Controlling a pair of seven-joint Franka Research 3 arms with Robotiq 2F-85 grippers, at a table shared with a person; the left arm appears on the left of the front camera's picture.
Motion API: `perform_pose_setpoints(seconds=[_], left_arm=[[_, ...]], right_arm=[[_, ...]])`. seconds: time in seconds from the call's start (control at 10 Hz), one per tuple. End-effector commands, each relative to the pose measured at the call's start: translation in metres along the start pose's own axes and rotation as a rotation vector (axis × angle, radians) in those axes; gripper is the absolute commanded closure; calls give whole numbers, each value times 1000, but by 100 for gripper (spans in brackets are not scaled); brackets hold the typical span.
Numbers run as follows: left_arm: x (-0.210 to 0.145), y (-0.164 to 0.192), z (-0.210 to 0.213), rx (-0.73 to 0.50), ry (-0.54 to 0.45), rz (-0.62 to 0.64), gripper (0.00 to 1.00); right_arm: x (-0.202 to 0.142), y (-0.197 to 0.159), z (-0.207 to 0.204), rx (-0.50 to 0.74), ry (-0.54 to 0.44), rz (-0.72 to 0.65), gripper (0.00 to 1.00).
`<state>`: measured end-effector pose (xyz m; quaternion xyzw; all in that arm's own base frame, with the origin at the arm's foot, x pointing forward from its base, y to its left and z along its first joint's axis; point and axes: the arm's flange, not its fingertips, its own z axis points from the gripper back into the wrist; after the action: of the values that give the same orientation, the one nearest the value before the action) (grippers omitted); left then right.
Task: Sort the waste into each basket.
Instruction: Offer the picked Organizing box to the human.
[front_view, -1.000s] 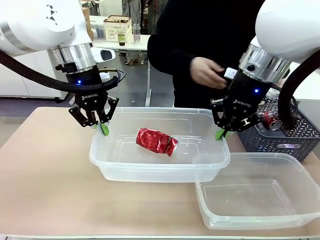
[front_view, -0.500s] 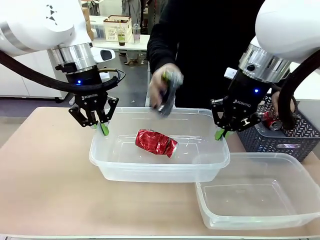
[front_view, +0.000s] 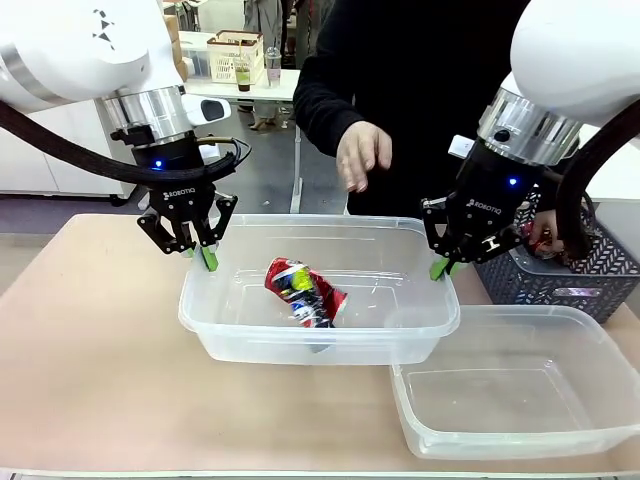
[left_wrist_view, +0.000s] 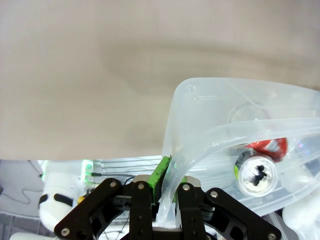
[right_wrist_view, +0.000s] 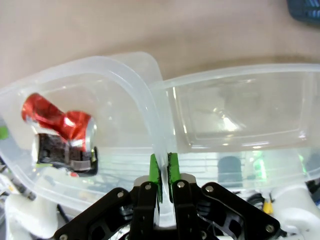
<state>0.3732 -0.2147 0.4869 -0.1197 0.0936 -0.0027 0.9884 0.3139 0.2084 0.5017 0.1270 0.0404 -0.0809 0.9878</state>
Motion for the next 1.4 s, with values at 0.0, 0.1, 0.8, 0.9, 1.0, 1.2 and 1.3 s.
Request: perform_pose_setpoints(seconds=[0.0, 0.1, 0.8, 0.9, 1.0, 1.2, 1.3], left_arm=[[1, 5, 8, -8, -6, 12, 94], [1, 5, 8, -8, -6, 12, 94], [1, 5, 8, -8, -6, 12, 94], [1, 5, 8, -8, -6, 12, 94], [1, 5, 8, -8, -6, 12, 94], [1, 5, 8, -8, -6, 12, 94], [1, 5, 8, -8, -6, 12, 94]], right_arm=[[2, -2, 1, 5, 5, -6, 92], [2, -2, 1, 5, 5, -6, 92], [2, -2, 1, 5, 5, -6, 92], [2, -2, 1, 5, 5, -6, 92], [2, -2, 1, 5, 5, -6, 92], [2, -2, 1, 5, 5, -6, 92], [2, -2, 1, 5, 5, -6, 92]])
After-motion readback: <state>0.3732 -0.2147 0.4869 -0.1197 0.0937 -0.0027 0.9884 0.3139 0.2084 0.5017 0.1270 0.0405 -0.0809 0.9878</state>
